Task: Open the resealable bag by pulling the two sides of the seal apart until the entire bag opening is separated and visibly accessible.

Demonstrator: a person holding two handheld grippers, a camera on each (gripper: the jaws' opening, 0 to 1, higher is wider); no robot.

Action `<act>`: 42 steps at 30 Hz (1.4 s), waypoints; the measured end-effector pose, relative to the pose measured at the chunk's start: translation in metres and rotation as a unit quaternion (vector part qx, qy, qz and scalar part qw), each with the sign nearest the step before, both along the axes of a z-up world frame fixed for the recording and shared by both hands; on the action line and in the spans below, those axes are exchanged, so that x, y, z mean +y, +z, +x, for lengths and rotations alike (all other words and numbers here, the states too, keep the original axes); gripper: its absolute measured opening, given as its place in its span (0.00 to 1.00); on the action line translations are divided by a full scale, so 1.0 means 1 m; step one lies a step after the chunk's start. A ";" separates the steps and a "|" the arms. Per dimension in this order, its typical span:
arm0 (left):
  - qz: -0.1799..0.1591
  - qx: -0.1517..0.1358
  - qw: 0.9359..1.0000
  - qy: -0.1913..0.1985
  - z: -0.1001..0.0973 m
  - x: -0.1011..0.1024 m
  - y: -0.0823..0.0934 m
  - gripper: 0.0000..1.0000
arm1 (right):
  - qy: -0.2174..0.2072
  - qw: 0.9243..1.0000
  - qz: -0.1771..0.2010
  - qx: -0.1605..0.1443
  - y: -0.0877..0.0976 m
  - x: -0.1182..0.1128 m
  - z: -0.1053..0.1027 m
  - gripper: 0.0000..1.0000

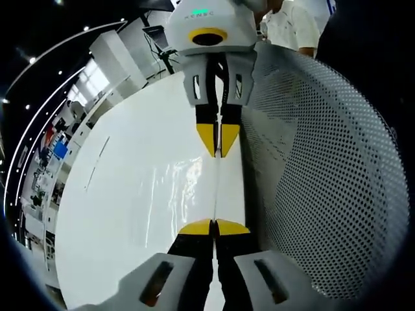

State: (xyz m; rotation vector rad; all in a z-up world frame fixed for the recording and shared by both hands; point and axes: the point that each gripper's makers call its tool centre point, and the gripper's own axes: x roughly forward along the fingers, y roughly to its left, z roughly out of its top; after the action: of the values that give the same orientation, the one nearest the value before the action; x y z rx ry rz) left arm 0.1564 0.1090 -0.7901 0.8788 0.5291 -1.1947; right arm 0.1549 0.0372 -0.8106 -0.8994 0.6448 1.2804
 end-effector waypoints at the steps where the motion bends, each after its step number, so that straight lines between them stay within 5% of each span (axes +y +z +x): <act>1: 0.000 0.000 1.000 0.000 0.000 0.000 0.000 0.00 | -0.001 1.000 -0.001 0.000 0.000 -0.001 0.000 0.00; 42: -0.003 0.014 1.000 0.012 -0.004 0.006 -0.012 0.00 | -0.042 0.999 -0.020 0.014 -0.010 -0.033 -0.007 0.00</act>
State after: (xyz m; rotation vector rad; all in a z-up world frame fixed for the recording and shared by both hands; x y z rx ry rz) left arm 0.1520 0.1146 -0.8022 0.8498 0.5578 -1.1885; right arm 0.1483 0.0038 -0.8207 -0.8797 0.7254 1.2106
